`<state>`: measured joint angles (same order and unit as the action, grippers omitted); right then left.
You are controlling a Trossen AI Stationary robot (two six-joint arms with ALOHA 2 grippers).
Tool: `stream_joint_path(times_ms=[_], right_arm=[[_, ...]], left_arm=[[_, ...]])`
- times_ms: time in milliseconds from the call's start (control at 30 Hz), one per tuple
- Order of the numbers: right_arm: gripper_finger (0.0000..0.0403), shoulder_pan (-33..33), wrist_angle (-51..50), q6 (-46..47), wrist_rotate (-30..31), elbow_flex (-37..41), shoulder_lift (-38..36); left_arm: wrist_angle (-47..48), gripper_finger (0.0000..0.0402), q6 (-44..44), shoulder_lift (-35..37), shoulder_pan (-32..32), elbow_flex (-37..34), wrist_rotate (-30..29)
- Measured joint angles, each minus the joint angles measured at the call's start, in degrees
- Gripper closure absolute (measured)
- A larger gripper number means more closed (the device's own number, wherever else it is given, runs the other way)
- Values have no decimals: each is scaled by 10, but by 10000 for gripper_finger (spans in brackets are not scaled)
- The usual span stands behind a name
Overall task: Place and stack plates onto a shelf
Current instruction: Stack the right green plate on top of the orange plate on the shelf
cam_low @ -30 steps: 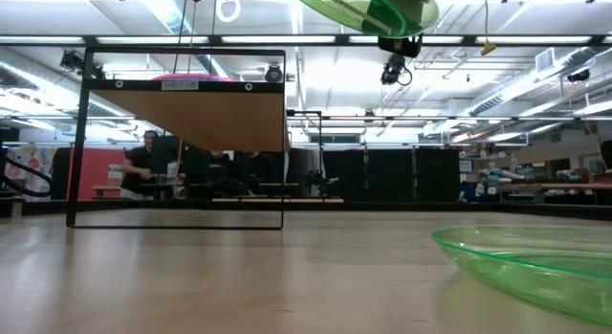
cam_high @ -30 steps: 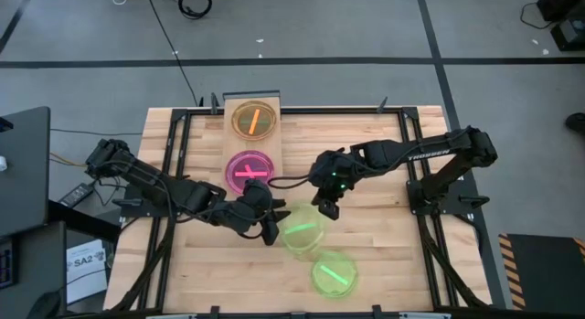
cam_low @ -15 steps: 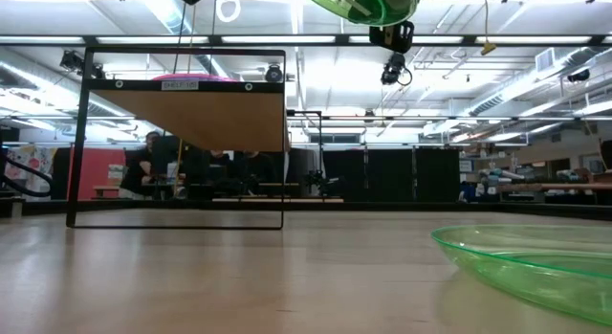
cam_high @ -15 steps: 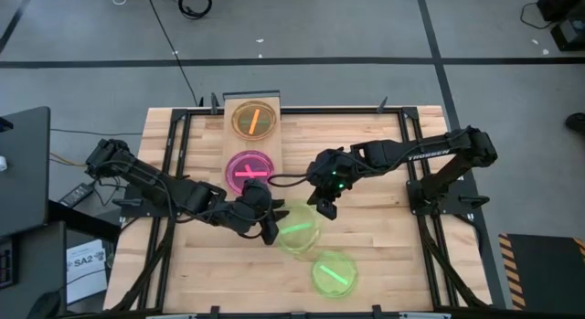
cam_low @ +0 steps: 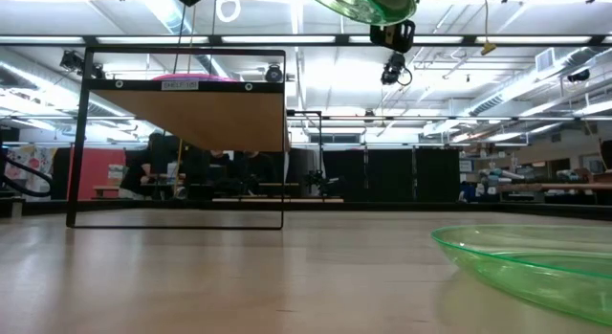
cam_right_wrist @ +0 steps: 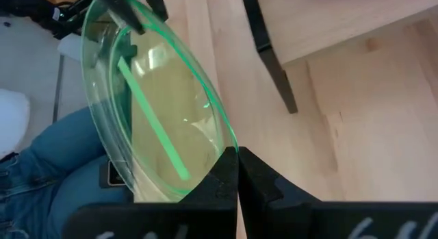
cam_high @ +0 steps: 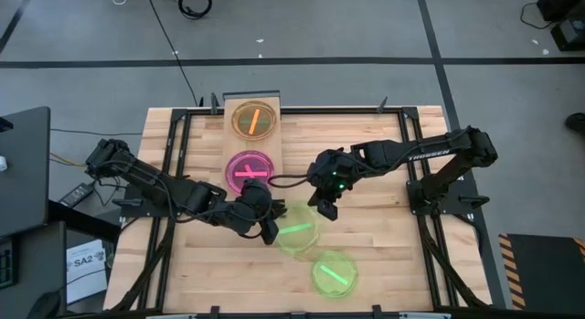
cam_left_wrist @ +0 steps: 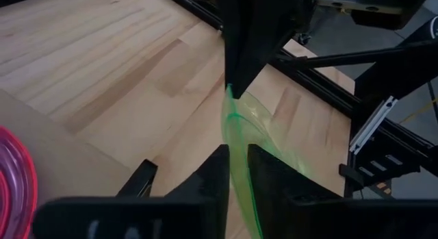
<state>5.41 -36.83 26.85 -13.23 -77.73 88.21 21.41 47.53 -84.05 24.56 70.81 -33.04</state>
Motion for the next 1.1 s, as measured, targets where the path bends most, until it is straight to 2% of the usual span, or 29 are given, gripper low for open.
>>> stream_joint_path(times_ms=[200,567,833,1100], right_arm=[[396,0,-1,2,-13,0,0],[389,0,0,5,-33,0,0],[360,1,17,0,-35,0,0],[315,0,34,0,-39,0,0]], left_arm=[[1,368,0,0,0,0,0],[1,373,-1,0,0,0,1],[-2,394,-2,0,-1,0,-1],[-3,395,-2,0,0,0,1]])
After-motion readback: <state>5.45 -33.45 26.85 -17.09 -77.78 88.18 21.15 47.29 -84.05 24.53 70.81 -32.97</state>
